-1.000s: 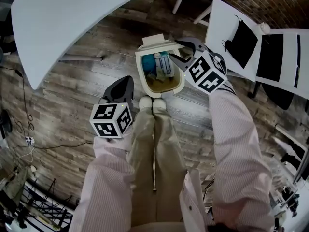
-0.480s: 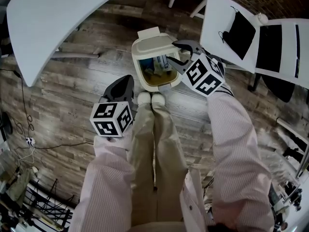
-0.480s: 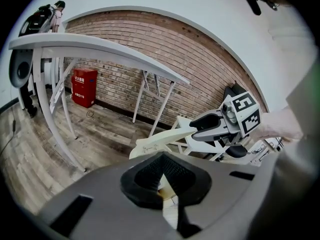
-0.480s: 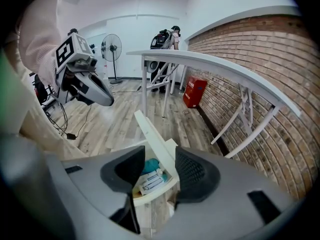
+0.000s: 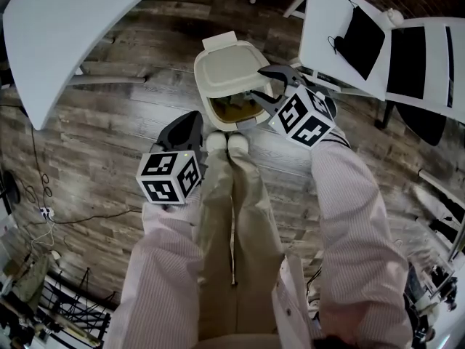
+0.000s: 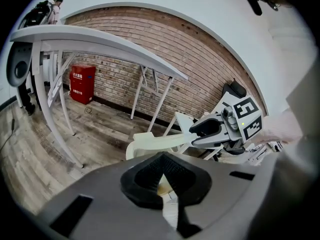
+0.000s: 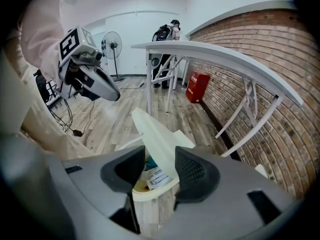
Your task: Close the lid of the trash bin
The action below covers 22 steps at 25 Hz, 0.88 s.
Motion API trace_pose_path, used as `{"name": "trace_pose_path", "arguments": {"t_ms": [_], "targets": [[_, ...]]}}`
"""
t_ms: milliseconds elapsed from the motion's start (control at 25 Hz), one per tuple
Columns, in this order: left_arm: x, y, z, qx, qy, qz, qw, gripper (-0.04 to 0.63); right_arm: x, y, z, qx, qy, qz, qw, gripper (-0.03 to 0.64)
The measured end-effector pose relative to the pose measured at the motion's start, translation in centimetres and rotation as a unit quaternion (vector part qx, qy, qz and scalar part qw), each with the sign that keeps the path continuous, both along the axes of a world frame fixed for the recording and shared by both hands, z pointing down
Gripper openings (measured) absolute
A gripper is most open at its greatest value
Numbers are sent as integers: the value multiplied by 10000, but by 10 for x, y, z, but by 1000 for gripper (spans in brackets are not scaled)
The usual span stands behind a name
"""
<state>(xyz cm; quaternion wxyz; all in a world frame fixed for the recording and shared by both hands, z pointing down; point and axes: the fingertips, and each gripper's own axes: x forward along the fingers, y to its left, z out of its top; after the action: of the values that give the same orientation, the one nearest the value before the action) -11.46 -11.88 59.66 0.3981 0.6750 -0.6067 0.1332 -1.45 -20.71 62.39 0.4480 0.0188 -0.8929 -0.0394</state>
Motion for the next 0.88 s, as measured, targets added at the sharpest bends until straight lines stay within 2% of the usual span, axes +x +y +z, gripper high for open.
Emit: {"name": "trace_pose_path", "arguments": {"t_ms": [280,680,880], "targets": [[5,5,10,-85,43,48,9999,-6,8,13,15,-96,95,-31,9999,183],[12,8,23,-203,52,183,9996,-6,22,38,44,-82,420,-350,9985,183],[15,10,30,-268,53,237,9993,-6,29,50,61,-262,471,-313,9981,183]]}}
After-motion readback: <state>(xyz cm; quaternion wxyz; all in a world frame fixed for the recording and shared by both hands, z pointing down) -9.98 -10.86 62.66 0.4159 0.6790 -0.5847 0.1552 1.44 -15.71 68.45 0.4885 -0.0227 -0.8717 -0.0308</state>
